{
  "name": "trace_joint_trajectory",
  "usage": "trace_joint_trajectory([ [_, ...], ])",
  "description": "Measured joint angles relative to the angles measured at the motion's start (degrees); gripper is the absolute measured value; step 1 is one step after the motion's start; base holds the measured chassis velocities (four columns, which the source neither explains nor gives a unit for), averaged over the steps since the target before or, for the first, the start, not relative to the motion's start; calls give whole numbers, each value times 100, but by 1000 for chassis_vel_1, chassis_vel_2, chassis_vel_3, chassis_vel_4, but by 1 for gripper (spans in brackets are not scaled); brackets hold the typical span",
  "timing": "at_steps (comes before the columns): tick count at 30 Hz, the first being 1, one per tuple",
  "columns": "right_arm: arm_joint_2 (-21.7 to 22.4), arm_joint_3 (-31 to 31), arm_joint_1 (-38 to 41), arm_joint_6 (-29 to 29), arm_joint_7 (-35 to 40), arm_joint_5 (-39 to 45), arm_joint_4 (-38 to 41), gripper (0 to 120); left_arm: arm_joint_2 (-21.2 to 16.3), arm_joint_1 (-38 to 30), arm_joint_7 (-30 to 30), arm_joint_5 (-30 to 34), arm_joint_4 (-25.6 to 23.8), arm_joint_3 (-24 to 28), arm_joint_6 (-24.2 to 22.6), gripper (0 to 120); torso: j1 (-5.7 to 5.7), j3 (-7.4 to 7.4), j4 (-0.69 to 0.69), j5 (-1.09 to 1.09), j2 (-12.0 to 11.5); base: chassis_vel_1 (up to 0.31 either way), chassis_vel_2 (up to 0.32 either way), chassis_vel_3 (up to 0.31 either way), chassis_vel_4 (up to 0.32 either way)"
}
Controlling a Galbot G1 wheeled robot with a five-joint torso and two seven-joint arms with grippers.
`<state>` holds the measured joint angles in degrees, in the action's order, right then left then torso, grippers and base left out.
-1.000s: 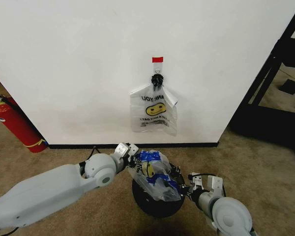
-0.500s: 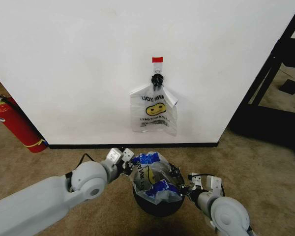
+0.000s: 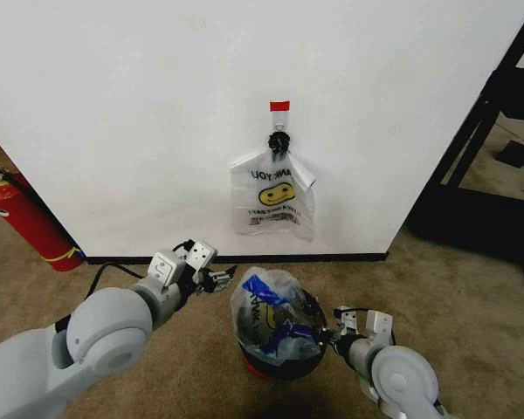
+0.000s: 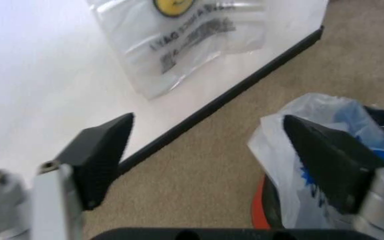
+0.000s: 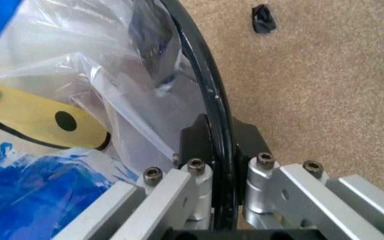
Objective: Pick up the garbage bag from the wall and place it over the trash bin.
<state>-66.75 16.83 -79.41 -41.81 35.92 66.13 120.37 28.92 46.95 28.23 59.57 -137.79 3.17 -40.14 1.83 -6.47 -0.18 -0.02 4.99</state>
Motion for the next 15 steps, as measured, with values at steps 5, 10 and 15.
trace_joint_trajectory([
  [5, 17, 16, 60, 0, 86, 82, -13, 1, -368, 368, -312, -522, -415, 258, -30, 100, 0, 0, 2, 1, 0, 0, 0, 0, 0],
  [10, 7, 18, 85, 0, 136, 104, -37, 1, -353, 259, -455, -709, -570, 941, -158, 100, 0, 0, 2, 2, 0, 0, 0, 0, 0],
  [15, -1, -84, 151, -2, 162, 104, -72, 1, -100, -124, -300, -259, -468, 1478, -196, 100, 0, -1, -2, 1, 0, 0, 0, 0, 0],
])
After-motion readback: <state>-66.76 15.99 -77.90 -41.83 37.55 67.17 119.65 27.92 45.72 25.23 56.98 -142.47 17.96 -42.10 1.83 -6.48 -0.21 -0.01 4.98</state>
